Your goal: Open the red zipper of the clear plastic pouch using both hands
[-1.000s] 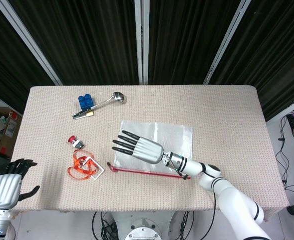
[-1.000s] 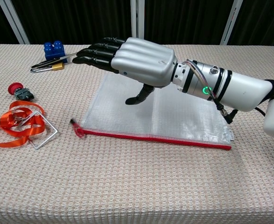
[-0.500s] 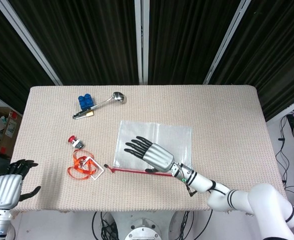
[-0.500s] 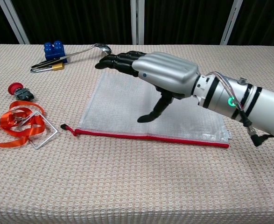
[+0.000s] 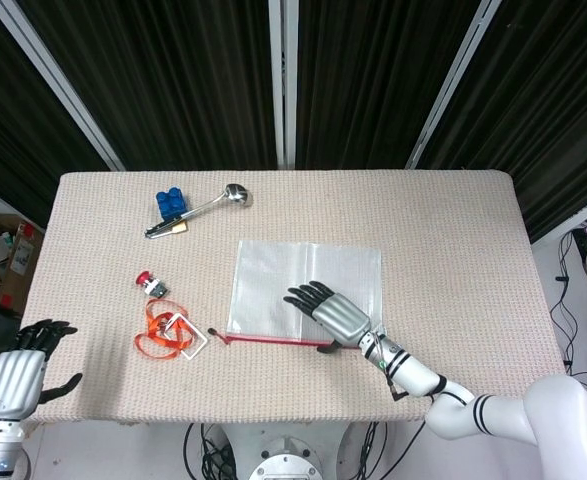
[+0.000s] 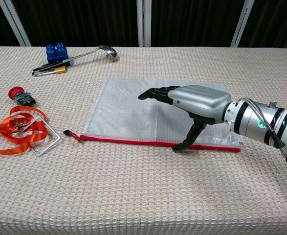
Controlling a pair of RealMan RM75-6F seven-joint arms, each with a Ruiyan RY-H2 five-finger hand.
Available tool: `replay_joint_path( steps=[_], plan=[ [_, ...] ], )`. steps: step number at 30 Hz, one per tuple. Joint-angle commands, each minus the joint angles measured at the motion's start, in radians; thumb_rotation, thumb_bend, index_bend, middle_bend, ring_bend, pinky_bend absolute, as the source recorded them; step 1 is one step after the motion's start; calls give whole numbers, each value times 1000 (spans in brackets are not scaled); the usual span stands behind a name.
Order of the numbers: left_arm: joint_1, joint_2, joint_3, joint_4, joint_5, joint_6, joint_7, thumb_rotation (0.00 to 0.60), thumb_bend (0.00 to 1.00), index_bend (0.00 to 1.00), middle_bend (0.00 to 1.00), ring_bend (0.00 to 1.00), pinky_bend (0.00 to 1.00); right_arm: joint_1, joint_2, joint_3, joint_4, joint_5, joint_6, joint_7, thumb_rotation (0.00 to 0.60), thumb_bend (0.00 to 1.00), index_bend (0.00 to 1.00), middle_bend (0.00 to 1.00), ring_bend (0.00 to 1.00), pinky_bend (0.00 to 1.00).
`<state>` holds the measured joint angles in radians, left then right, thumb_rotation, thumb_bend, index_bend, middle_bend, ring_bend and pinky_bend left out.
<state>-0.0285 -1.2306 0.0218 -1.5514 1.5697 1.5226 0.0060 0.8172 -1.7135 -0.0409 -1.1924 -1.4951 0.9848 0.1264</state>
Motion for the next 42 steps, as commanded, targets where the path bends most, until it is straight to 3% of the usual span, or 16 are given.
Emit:
replay_joint_path(
  steps=[1,8,12,15,18,22,27,42],
  plan=[
    [1,1,1,1,0,1,-2,600,159,279,214,140,180,-7,-2,31,44,25,-18,7,600,14,0,0,0,0],
    [6,5,3,4,3,9,-5,600,158,279,215,139,180,11,29,91,84,43,-42,49,600,18,0,0,0,0],
    [11,8,3,8,-4,12,-10,600,159,279,215,139,180,31,95,108,4,6,-33,70,600,21,0,0,0,0],
    [12,8,1,10,-5,13,-13,600,159,279,214,140,180,67,159,119,-117,2,-96,86,600,24,1,1,0,0],
    [12,4,2,13,0,15,-16,600,158,279,214,140,180,107,185,135,-201,28,-181,97,600,66,95,26,0,0],
    [13,-3,6,18,5,14,-18,600,158,279,215,139,180,165,138,168,-230,99,-291,73,600,129,215,51,0,0],
    [18,-7,8,26,9,24,-26,600,158,279,215,139,180,219,36,201,-165,208,-367,-23,600,172,278,50,0,0],
    [21,-17,5,73,2,23,-70,600,158,279,211,139,180,330,-153,242,-15,456,-441,-257,600,188,344,39,0,0]
  ],
)
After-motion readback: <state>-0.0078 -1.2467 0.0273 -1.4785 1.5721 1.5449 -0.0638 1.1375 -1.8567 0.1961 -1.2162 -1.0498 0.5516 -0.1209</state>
